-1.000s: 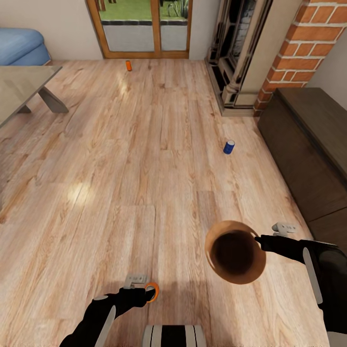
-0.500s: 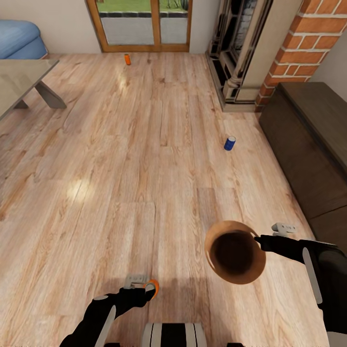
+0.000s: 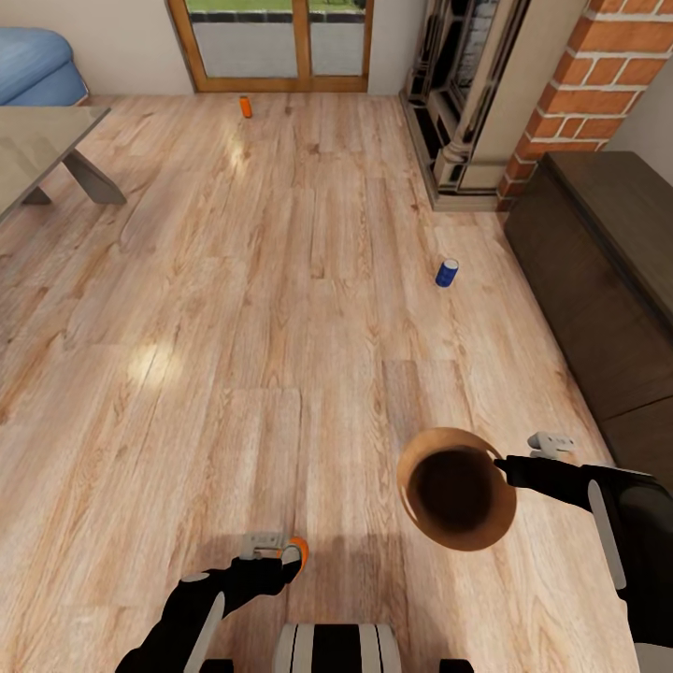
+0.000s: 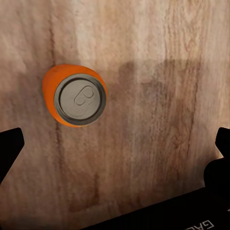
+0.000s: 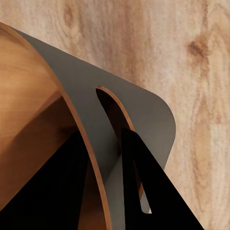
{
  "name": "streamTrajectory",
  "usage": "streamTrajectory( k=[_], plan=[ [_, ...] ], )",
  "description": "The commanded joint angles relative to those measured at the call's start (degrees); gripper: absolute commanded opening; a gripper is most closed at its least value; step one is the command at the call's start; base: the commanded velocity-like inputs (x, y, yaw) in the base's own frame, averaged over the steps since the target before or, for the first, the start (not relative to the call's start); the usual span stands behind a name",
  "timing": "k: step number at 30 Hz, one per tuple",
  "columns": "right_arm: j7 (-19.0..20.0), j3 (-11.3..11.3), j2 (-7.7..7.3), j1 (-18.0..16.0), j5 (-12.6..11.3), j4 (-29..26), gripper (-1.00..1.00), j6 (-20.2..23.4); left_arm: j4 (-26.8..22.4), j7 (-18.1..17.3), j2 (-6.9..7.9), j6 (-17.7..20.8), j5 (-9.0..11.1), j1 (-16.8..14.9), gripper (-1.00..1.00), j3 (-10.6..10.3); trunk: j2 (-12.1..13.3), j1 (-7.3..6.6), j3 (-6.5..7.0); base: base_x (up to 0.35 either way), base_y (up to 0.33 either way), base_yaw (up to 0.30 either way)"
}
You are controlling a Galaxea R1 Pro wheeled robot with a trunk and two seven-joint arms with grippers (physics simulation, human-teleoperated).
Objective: Put the three can of soda from the living room inside the tash can in the kitchen.
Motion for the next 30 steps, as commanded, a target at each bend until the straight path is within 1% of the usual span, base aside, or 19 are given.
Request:
streamTrajectory(
  k=[1,16,17,19,20,24,30],
  plan=[
    [0.0,0.0,0.01,0.0,-1.2,0.0,-1.0,0.4,0.0,0.0,0.0,0.0,0.0,0.0,1.0,0.0,0.0,0.0,0.0,0.0,0.0,0.0],
    [0.0,-0.3,0.01,0.0,-1.2,0.0,-1.0,0.4,-0.1,0.0,0.0,0.0,0.1,0.0,1.0,0.0,0.0,0.0,-0.01,0.0,0.0,0.0],
    [0.0,-0.4,0.01,0.0,0.1,-0.2,-1.0,0.1,-0.4,-0.3,0.34,0.3,0.5,0.3,1.0,-0.3,0.0,0.0,-0.02,0.0,0.0,0.0],
    [0.0,-0.2,0.01,0.0,0.6,-0.2,-1.0,0.1,-1.1,-0.5,0.42,1.0,0.5,0.6,1.0,-0.3,0.0,0.0,-0.02,0.0,0.0,0.0],
    [0.0,-0.2,0.01,0.0,1.5,-0.2,-1.0,0.1,-1.4,-0.5,0.42,1.3,0.5,0.6,1.0,-0.3,0.0,0.0,-0.02,0.0,0.0,0.0],
    [0.1,-0.2,-0.11,0.0,4.3,-0.3,-1.0,0.2,-2.7,-0.2,0.11,1.7,0.5,0.6,1.0,-0.1,0.0,0.0,-0.02,0.0,0.0,0.0],
    [0.2,-0.4,-0.24,0.0,7.3,-0.4,-1.0,0.3,-4.6,0.1,-0.22,3.6,0.6,0.5,1.0,0.3,0.0,0.0,-0.02,0.0,0.0,0.0]
  ],
)
